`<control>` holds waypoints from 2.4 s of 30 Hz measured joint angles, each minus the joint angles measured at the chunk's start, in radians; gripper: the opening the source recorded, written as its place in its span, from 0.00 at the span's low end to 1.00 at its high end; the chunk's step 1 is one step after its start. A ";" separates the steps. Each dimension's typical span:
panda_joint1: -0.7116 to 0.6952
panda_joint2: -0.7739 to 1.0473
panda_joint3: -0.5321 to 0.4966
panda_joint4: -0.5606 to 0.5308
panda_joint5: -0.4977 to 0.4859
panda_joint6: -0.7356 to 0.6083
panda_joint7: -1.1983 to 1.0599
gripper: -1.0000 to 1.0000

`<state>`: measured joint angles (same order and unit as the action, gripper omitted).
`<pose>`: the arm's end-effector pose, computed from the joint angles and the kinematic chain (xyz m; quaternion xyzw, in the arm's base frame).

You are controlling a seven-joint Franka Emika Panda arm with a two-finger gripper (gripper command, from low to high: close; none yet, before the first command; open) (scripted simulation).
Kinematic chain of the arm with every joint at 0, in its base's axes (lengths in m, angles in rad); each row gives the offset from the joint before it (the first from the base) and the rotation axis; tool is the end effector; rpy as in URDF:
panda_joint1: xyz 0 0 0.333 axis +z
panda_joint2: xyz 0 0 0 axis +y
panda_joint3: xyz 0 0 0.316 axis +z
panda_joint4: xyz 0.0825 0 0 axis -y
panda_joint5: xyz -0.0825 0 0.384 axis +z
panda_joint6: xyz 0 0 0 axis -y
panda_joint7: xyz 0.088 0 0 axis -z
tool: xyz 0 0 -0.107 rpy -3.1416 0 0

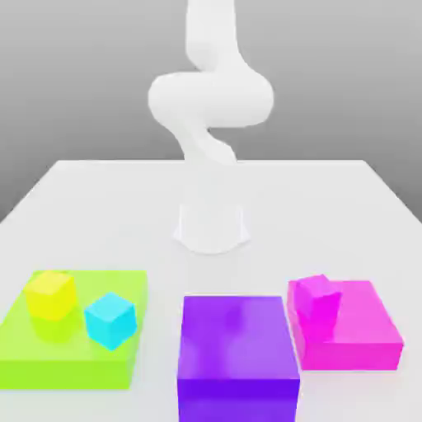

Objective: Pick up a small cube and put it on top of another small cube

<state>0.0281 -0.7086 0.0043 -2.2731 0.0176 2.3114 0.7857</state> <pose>0.3775 0.0132 0.6928 -0.8646 0.3454 -0.3320 0.1513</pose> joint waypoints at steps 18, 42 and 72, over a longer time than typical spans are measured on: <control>0.162 0.659 0.112 0.194 0.037 0.083 -0.038 0.50; 0.403 1.417 0.124 0.413 -0.168 0.248 0.080 0.00; 0.262 0.496 0.204 -0.383 0.066 0.132 -1.025 0.00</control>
<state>0.2905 -0.2128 0.2087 -2.6558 0.0837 2.4436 -0.2396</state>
